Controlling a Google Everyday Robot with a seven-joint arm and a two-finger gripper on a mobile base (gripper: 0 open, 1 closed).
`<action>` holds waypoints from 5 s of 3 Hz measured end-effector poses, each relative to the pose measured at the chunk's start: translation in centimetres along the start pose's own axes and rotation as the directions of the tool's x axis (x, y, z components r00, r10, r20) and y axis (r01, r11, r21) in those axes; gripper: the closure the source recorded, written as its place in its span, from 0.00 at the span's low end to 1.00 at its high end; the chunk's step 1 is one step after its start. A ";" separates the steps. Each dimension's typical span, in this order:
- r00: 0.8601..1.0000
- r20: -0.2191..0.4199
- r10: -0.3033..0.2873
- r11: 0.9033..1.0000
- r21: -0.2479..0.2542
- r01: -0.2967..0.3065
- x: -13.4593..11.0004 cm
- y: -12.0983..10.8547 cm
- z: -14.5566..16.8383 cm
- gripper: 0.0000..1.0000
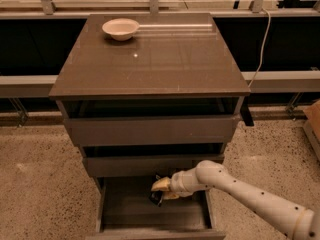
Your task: Pick rxbar chocolate from bottom drawer and place on counter
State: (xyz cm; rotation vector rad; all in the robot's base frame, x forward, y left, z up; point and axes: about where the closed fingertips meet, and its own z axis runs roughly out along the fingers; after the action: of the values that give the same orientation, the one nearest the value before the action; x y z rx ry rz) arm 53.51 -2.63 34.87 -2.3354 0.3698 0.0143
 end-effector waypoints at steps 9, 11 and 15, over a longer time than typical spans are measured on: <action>0.812 -0.207 -0.545 0.664 0.485 0.570 -5.4 -31.2 -30.6 1.00; 0.760 -0.194 -0.620 0.675 0.363 0.643 -1.8 -36.9 -37.6 1.00; 0.813 -0.240 -0.530 0.780 0.237 0.579 8.2 -39.6 -42.2 0.53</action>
Offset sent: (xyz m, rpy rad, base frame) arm -0.0246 0.0282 0.2204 0.2741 -0.5309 0.4250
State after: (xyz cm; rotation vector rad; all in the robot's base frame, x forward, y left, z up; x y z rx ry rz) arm 67.86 -7.52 91.35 -2.0574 -0.2492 -0.4914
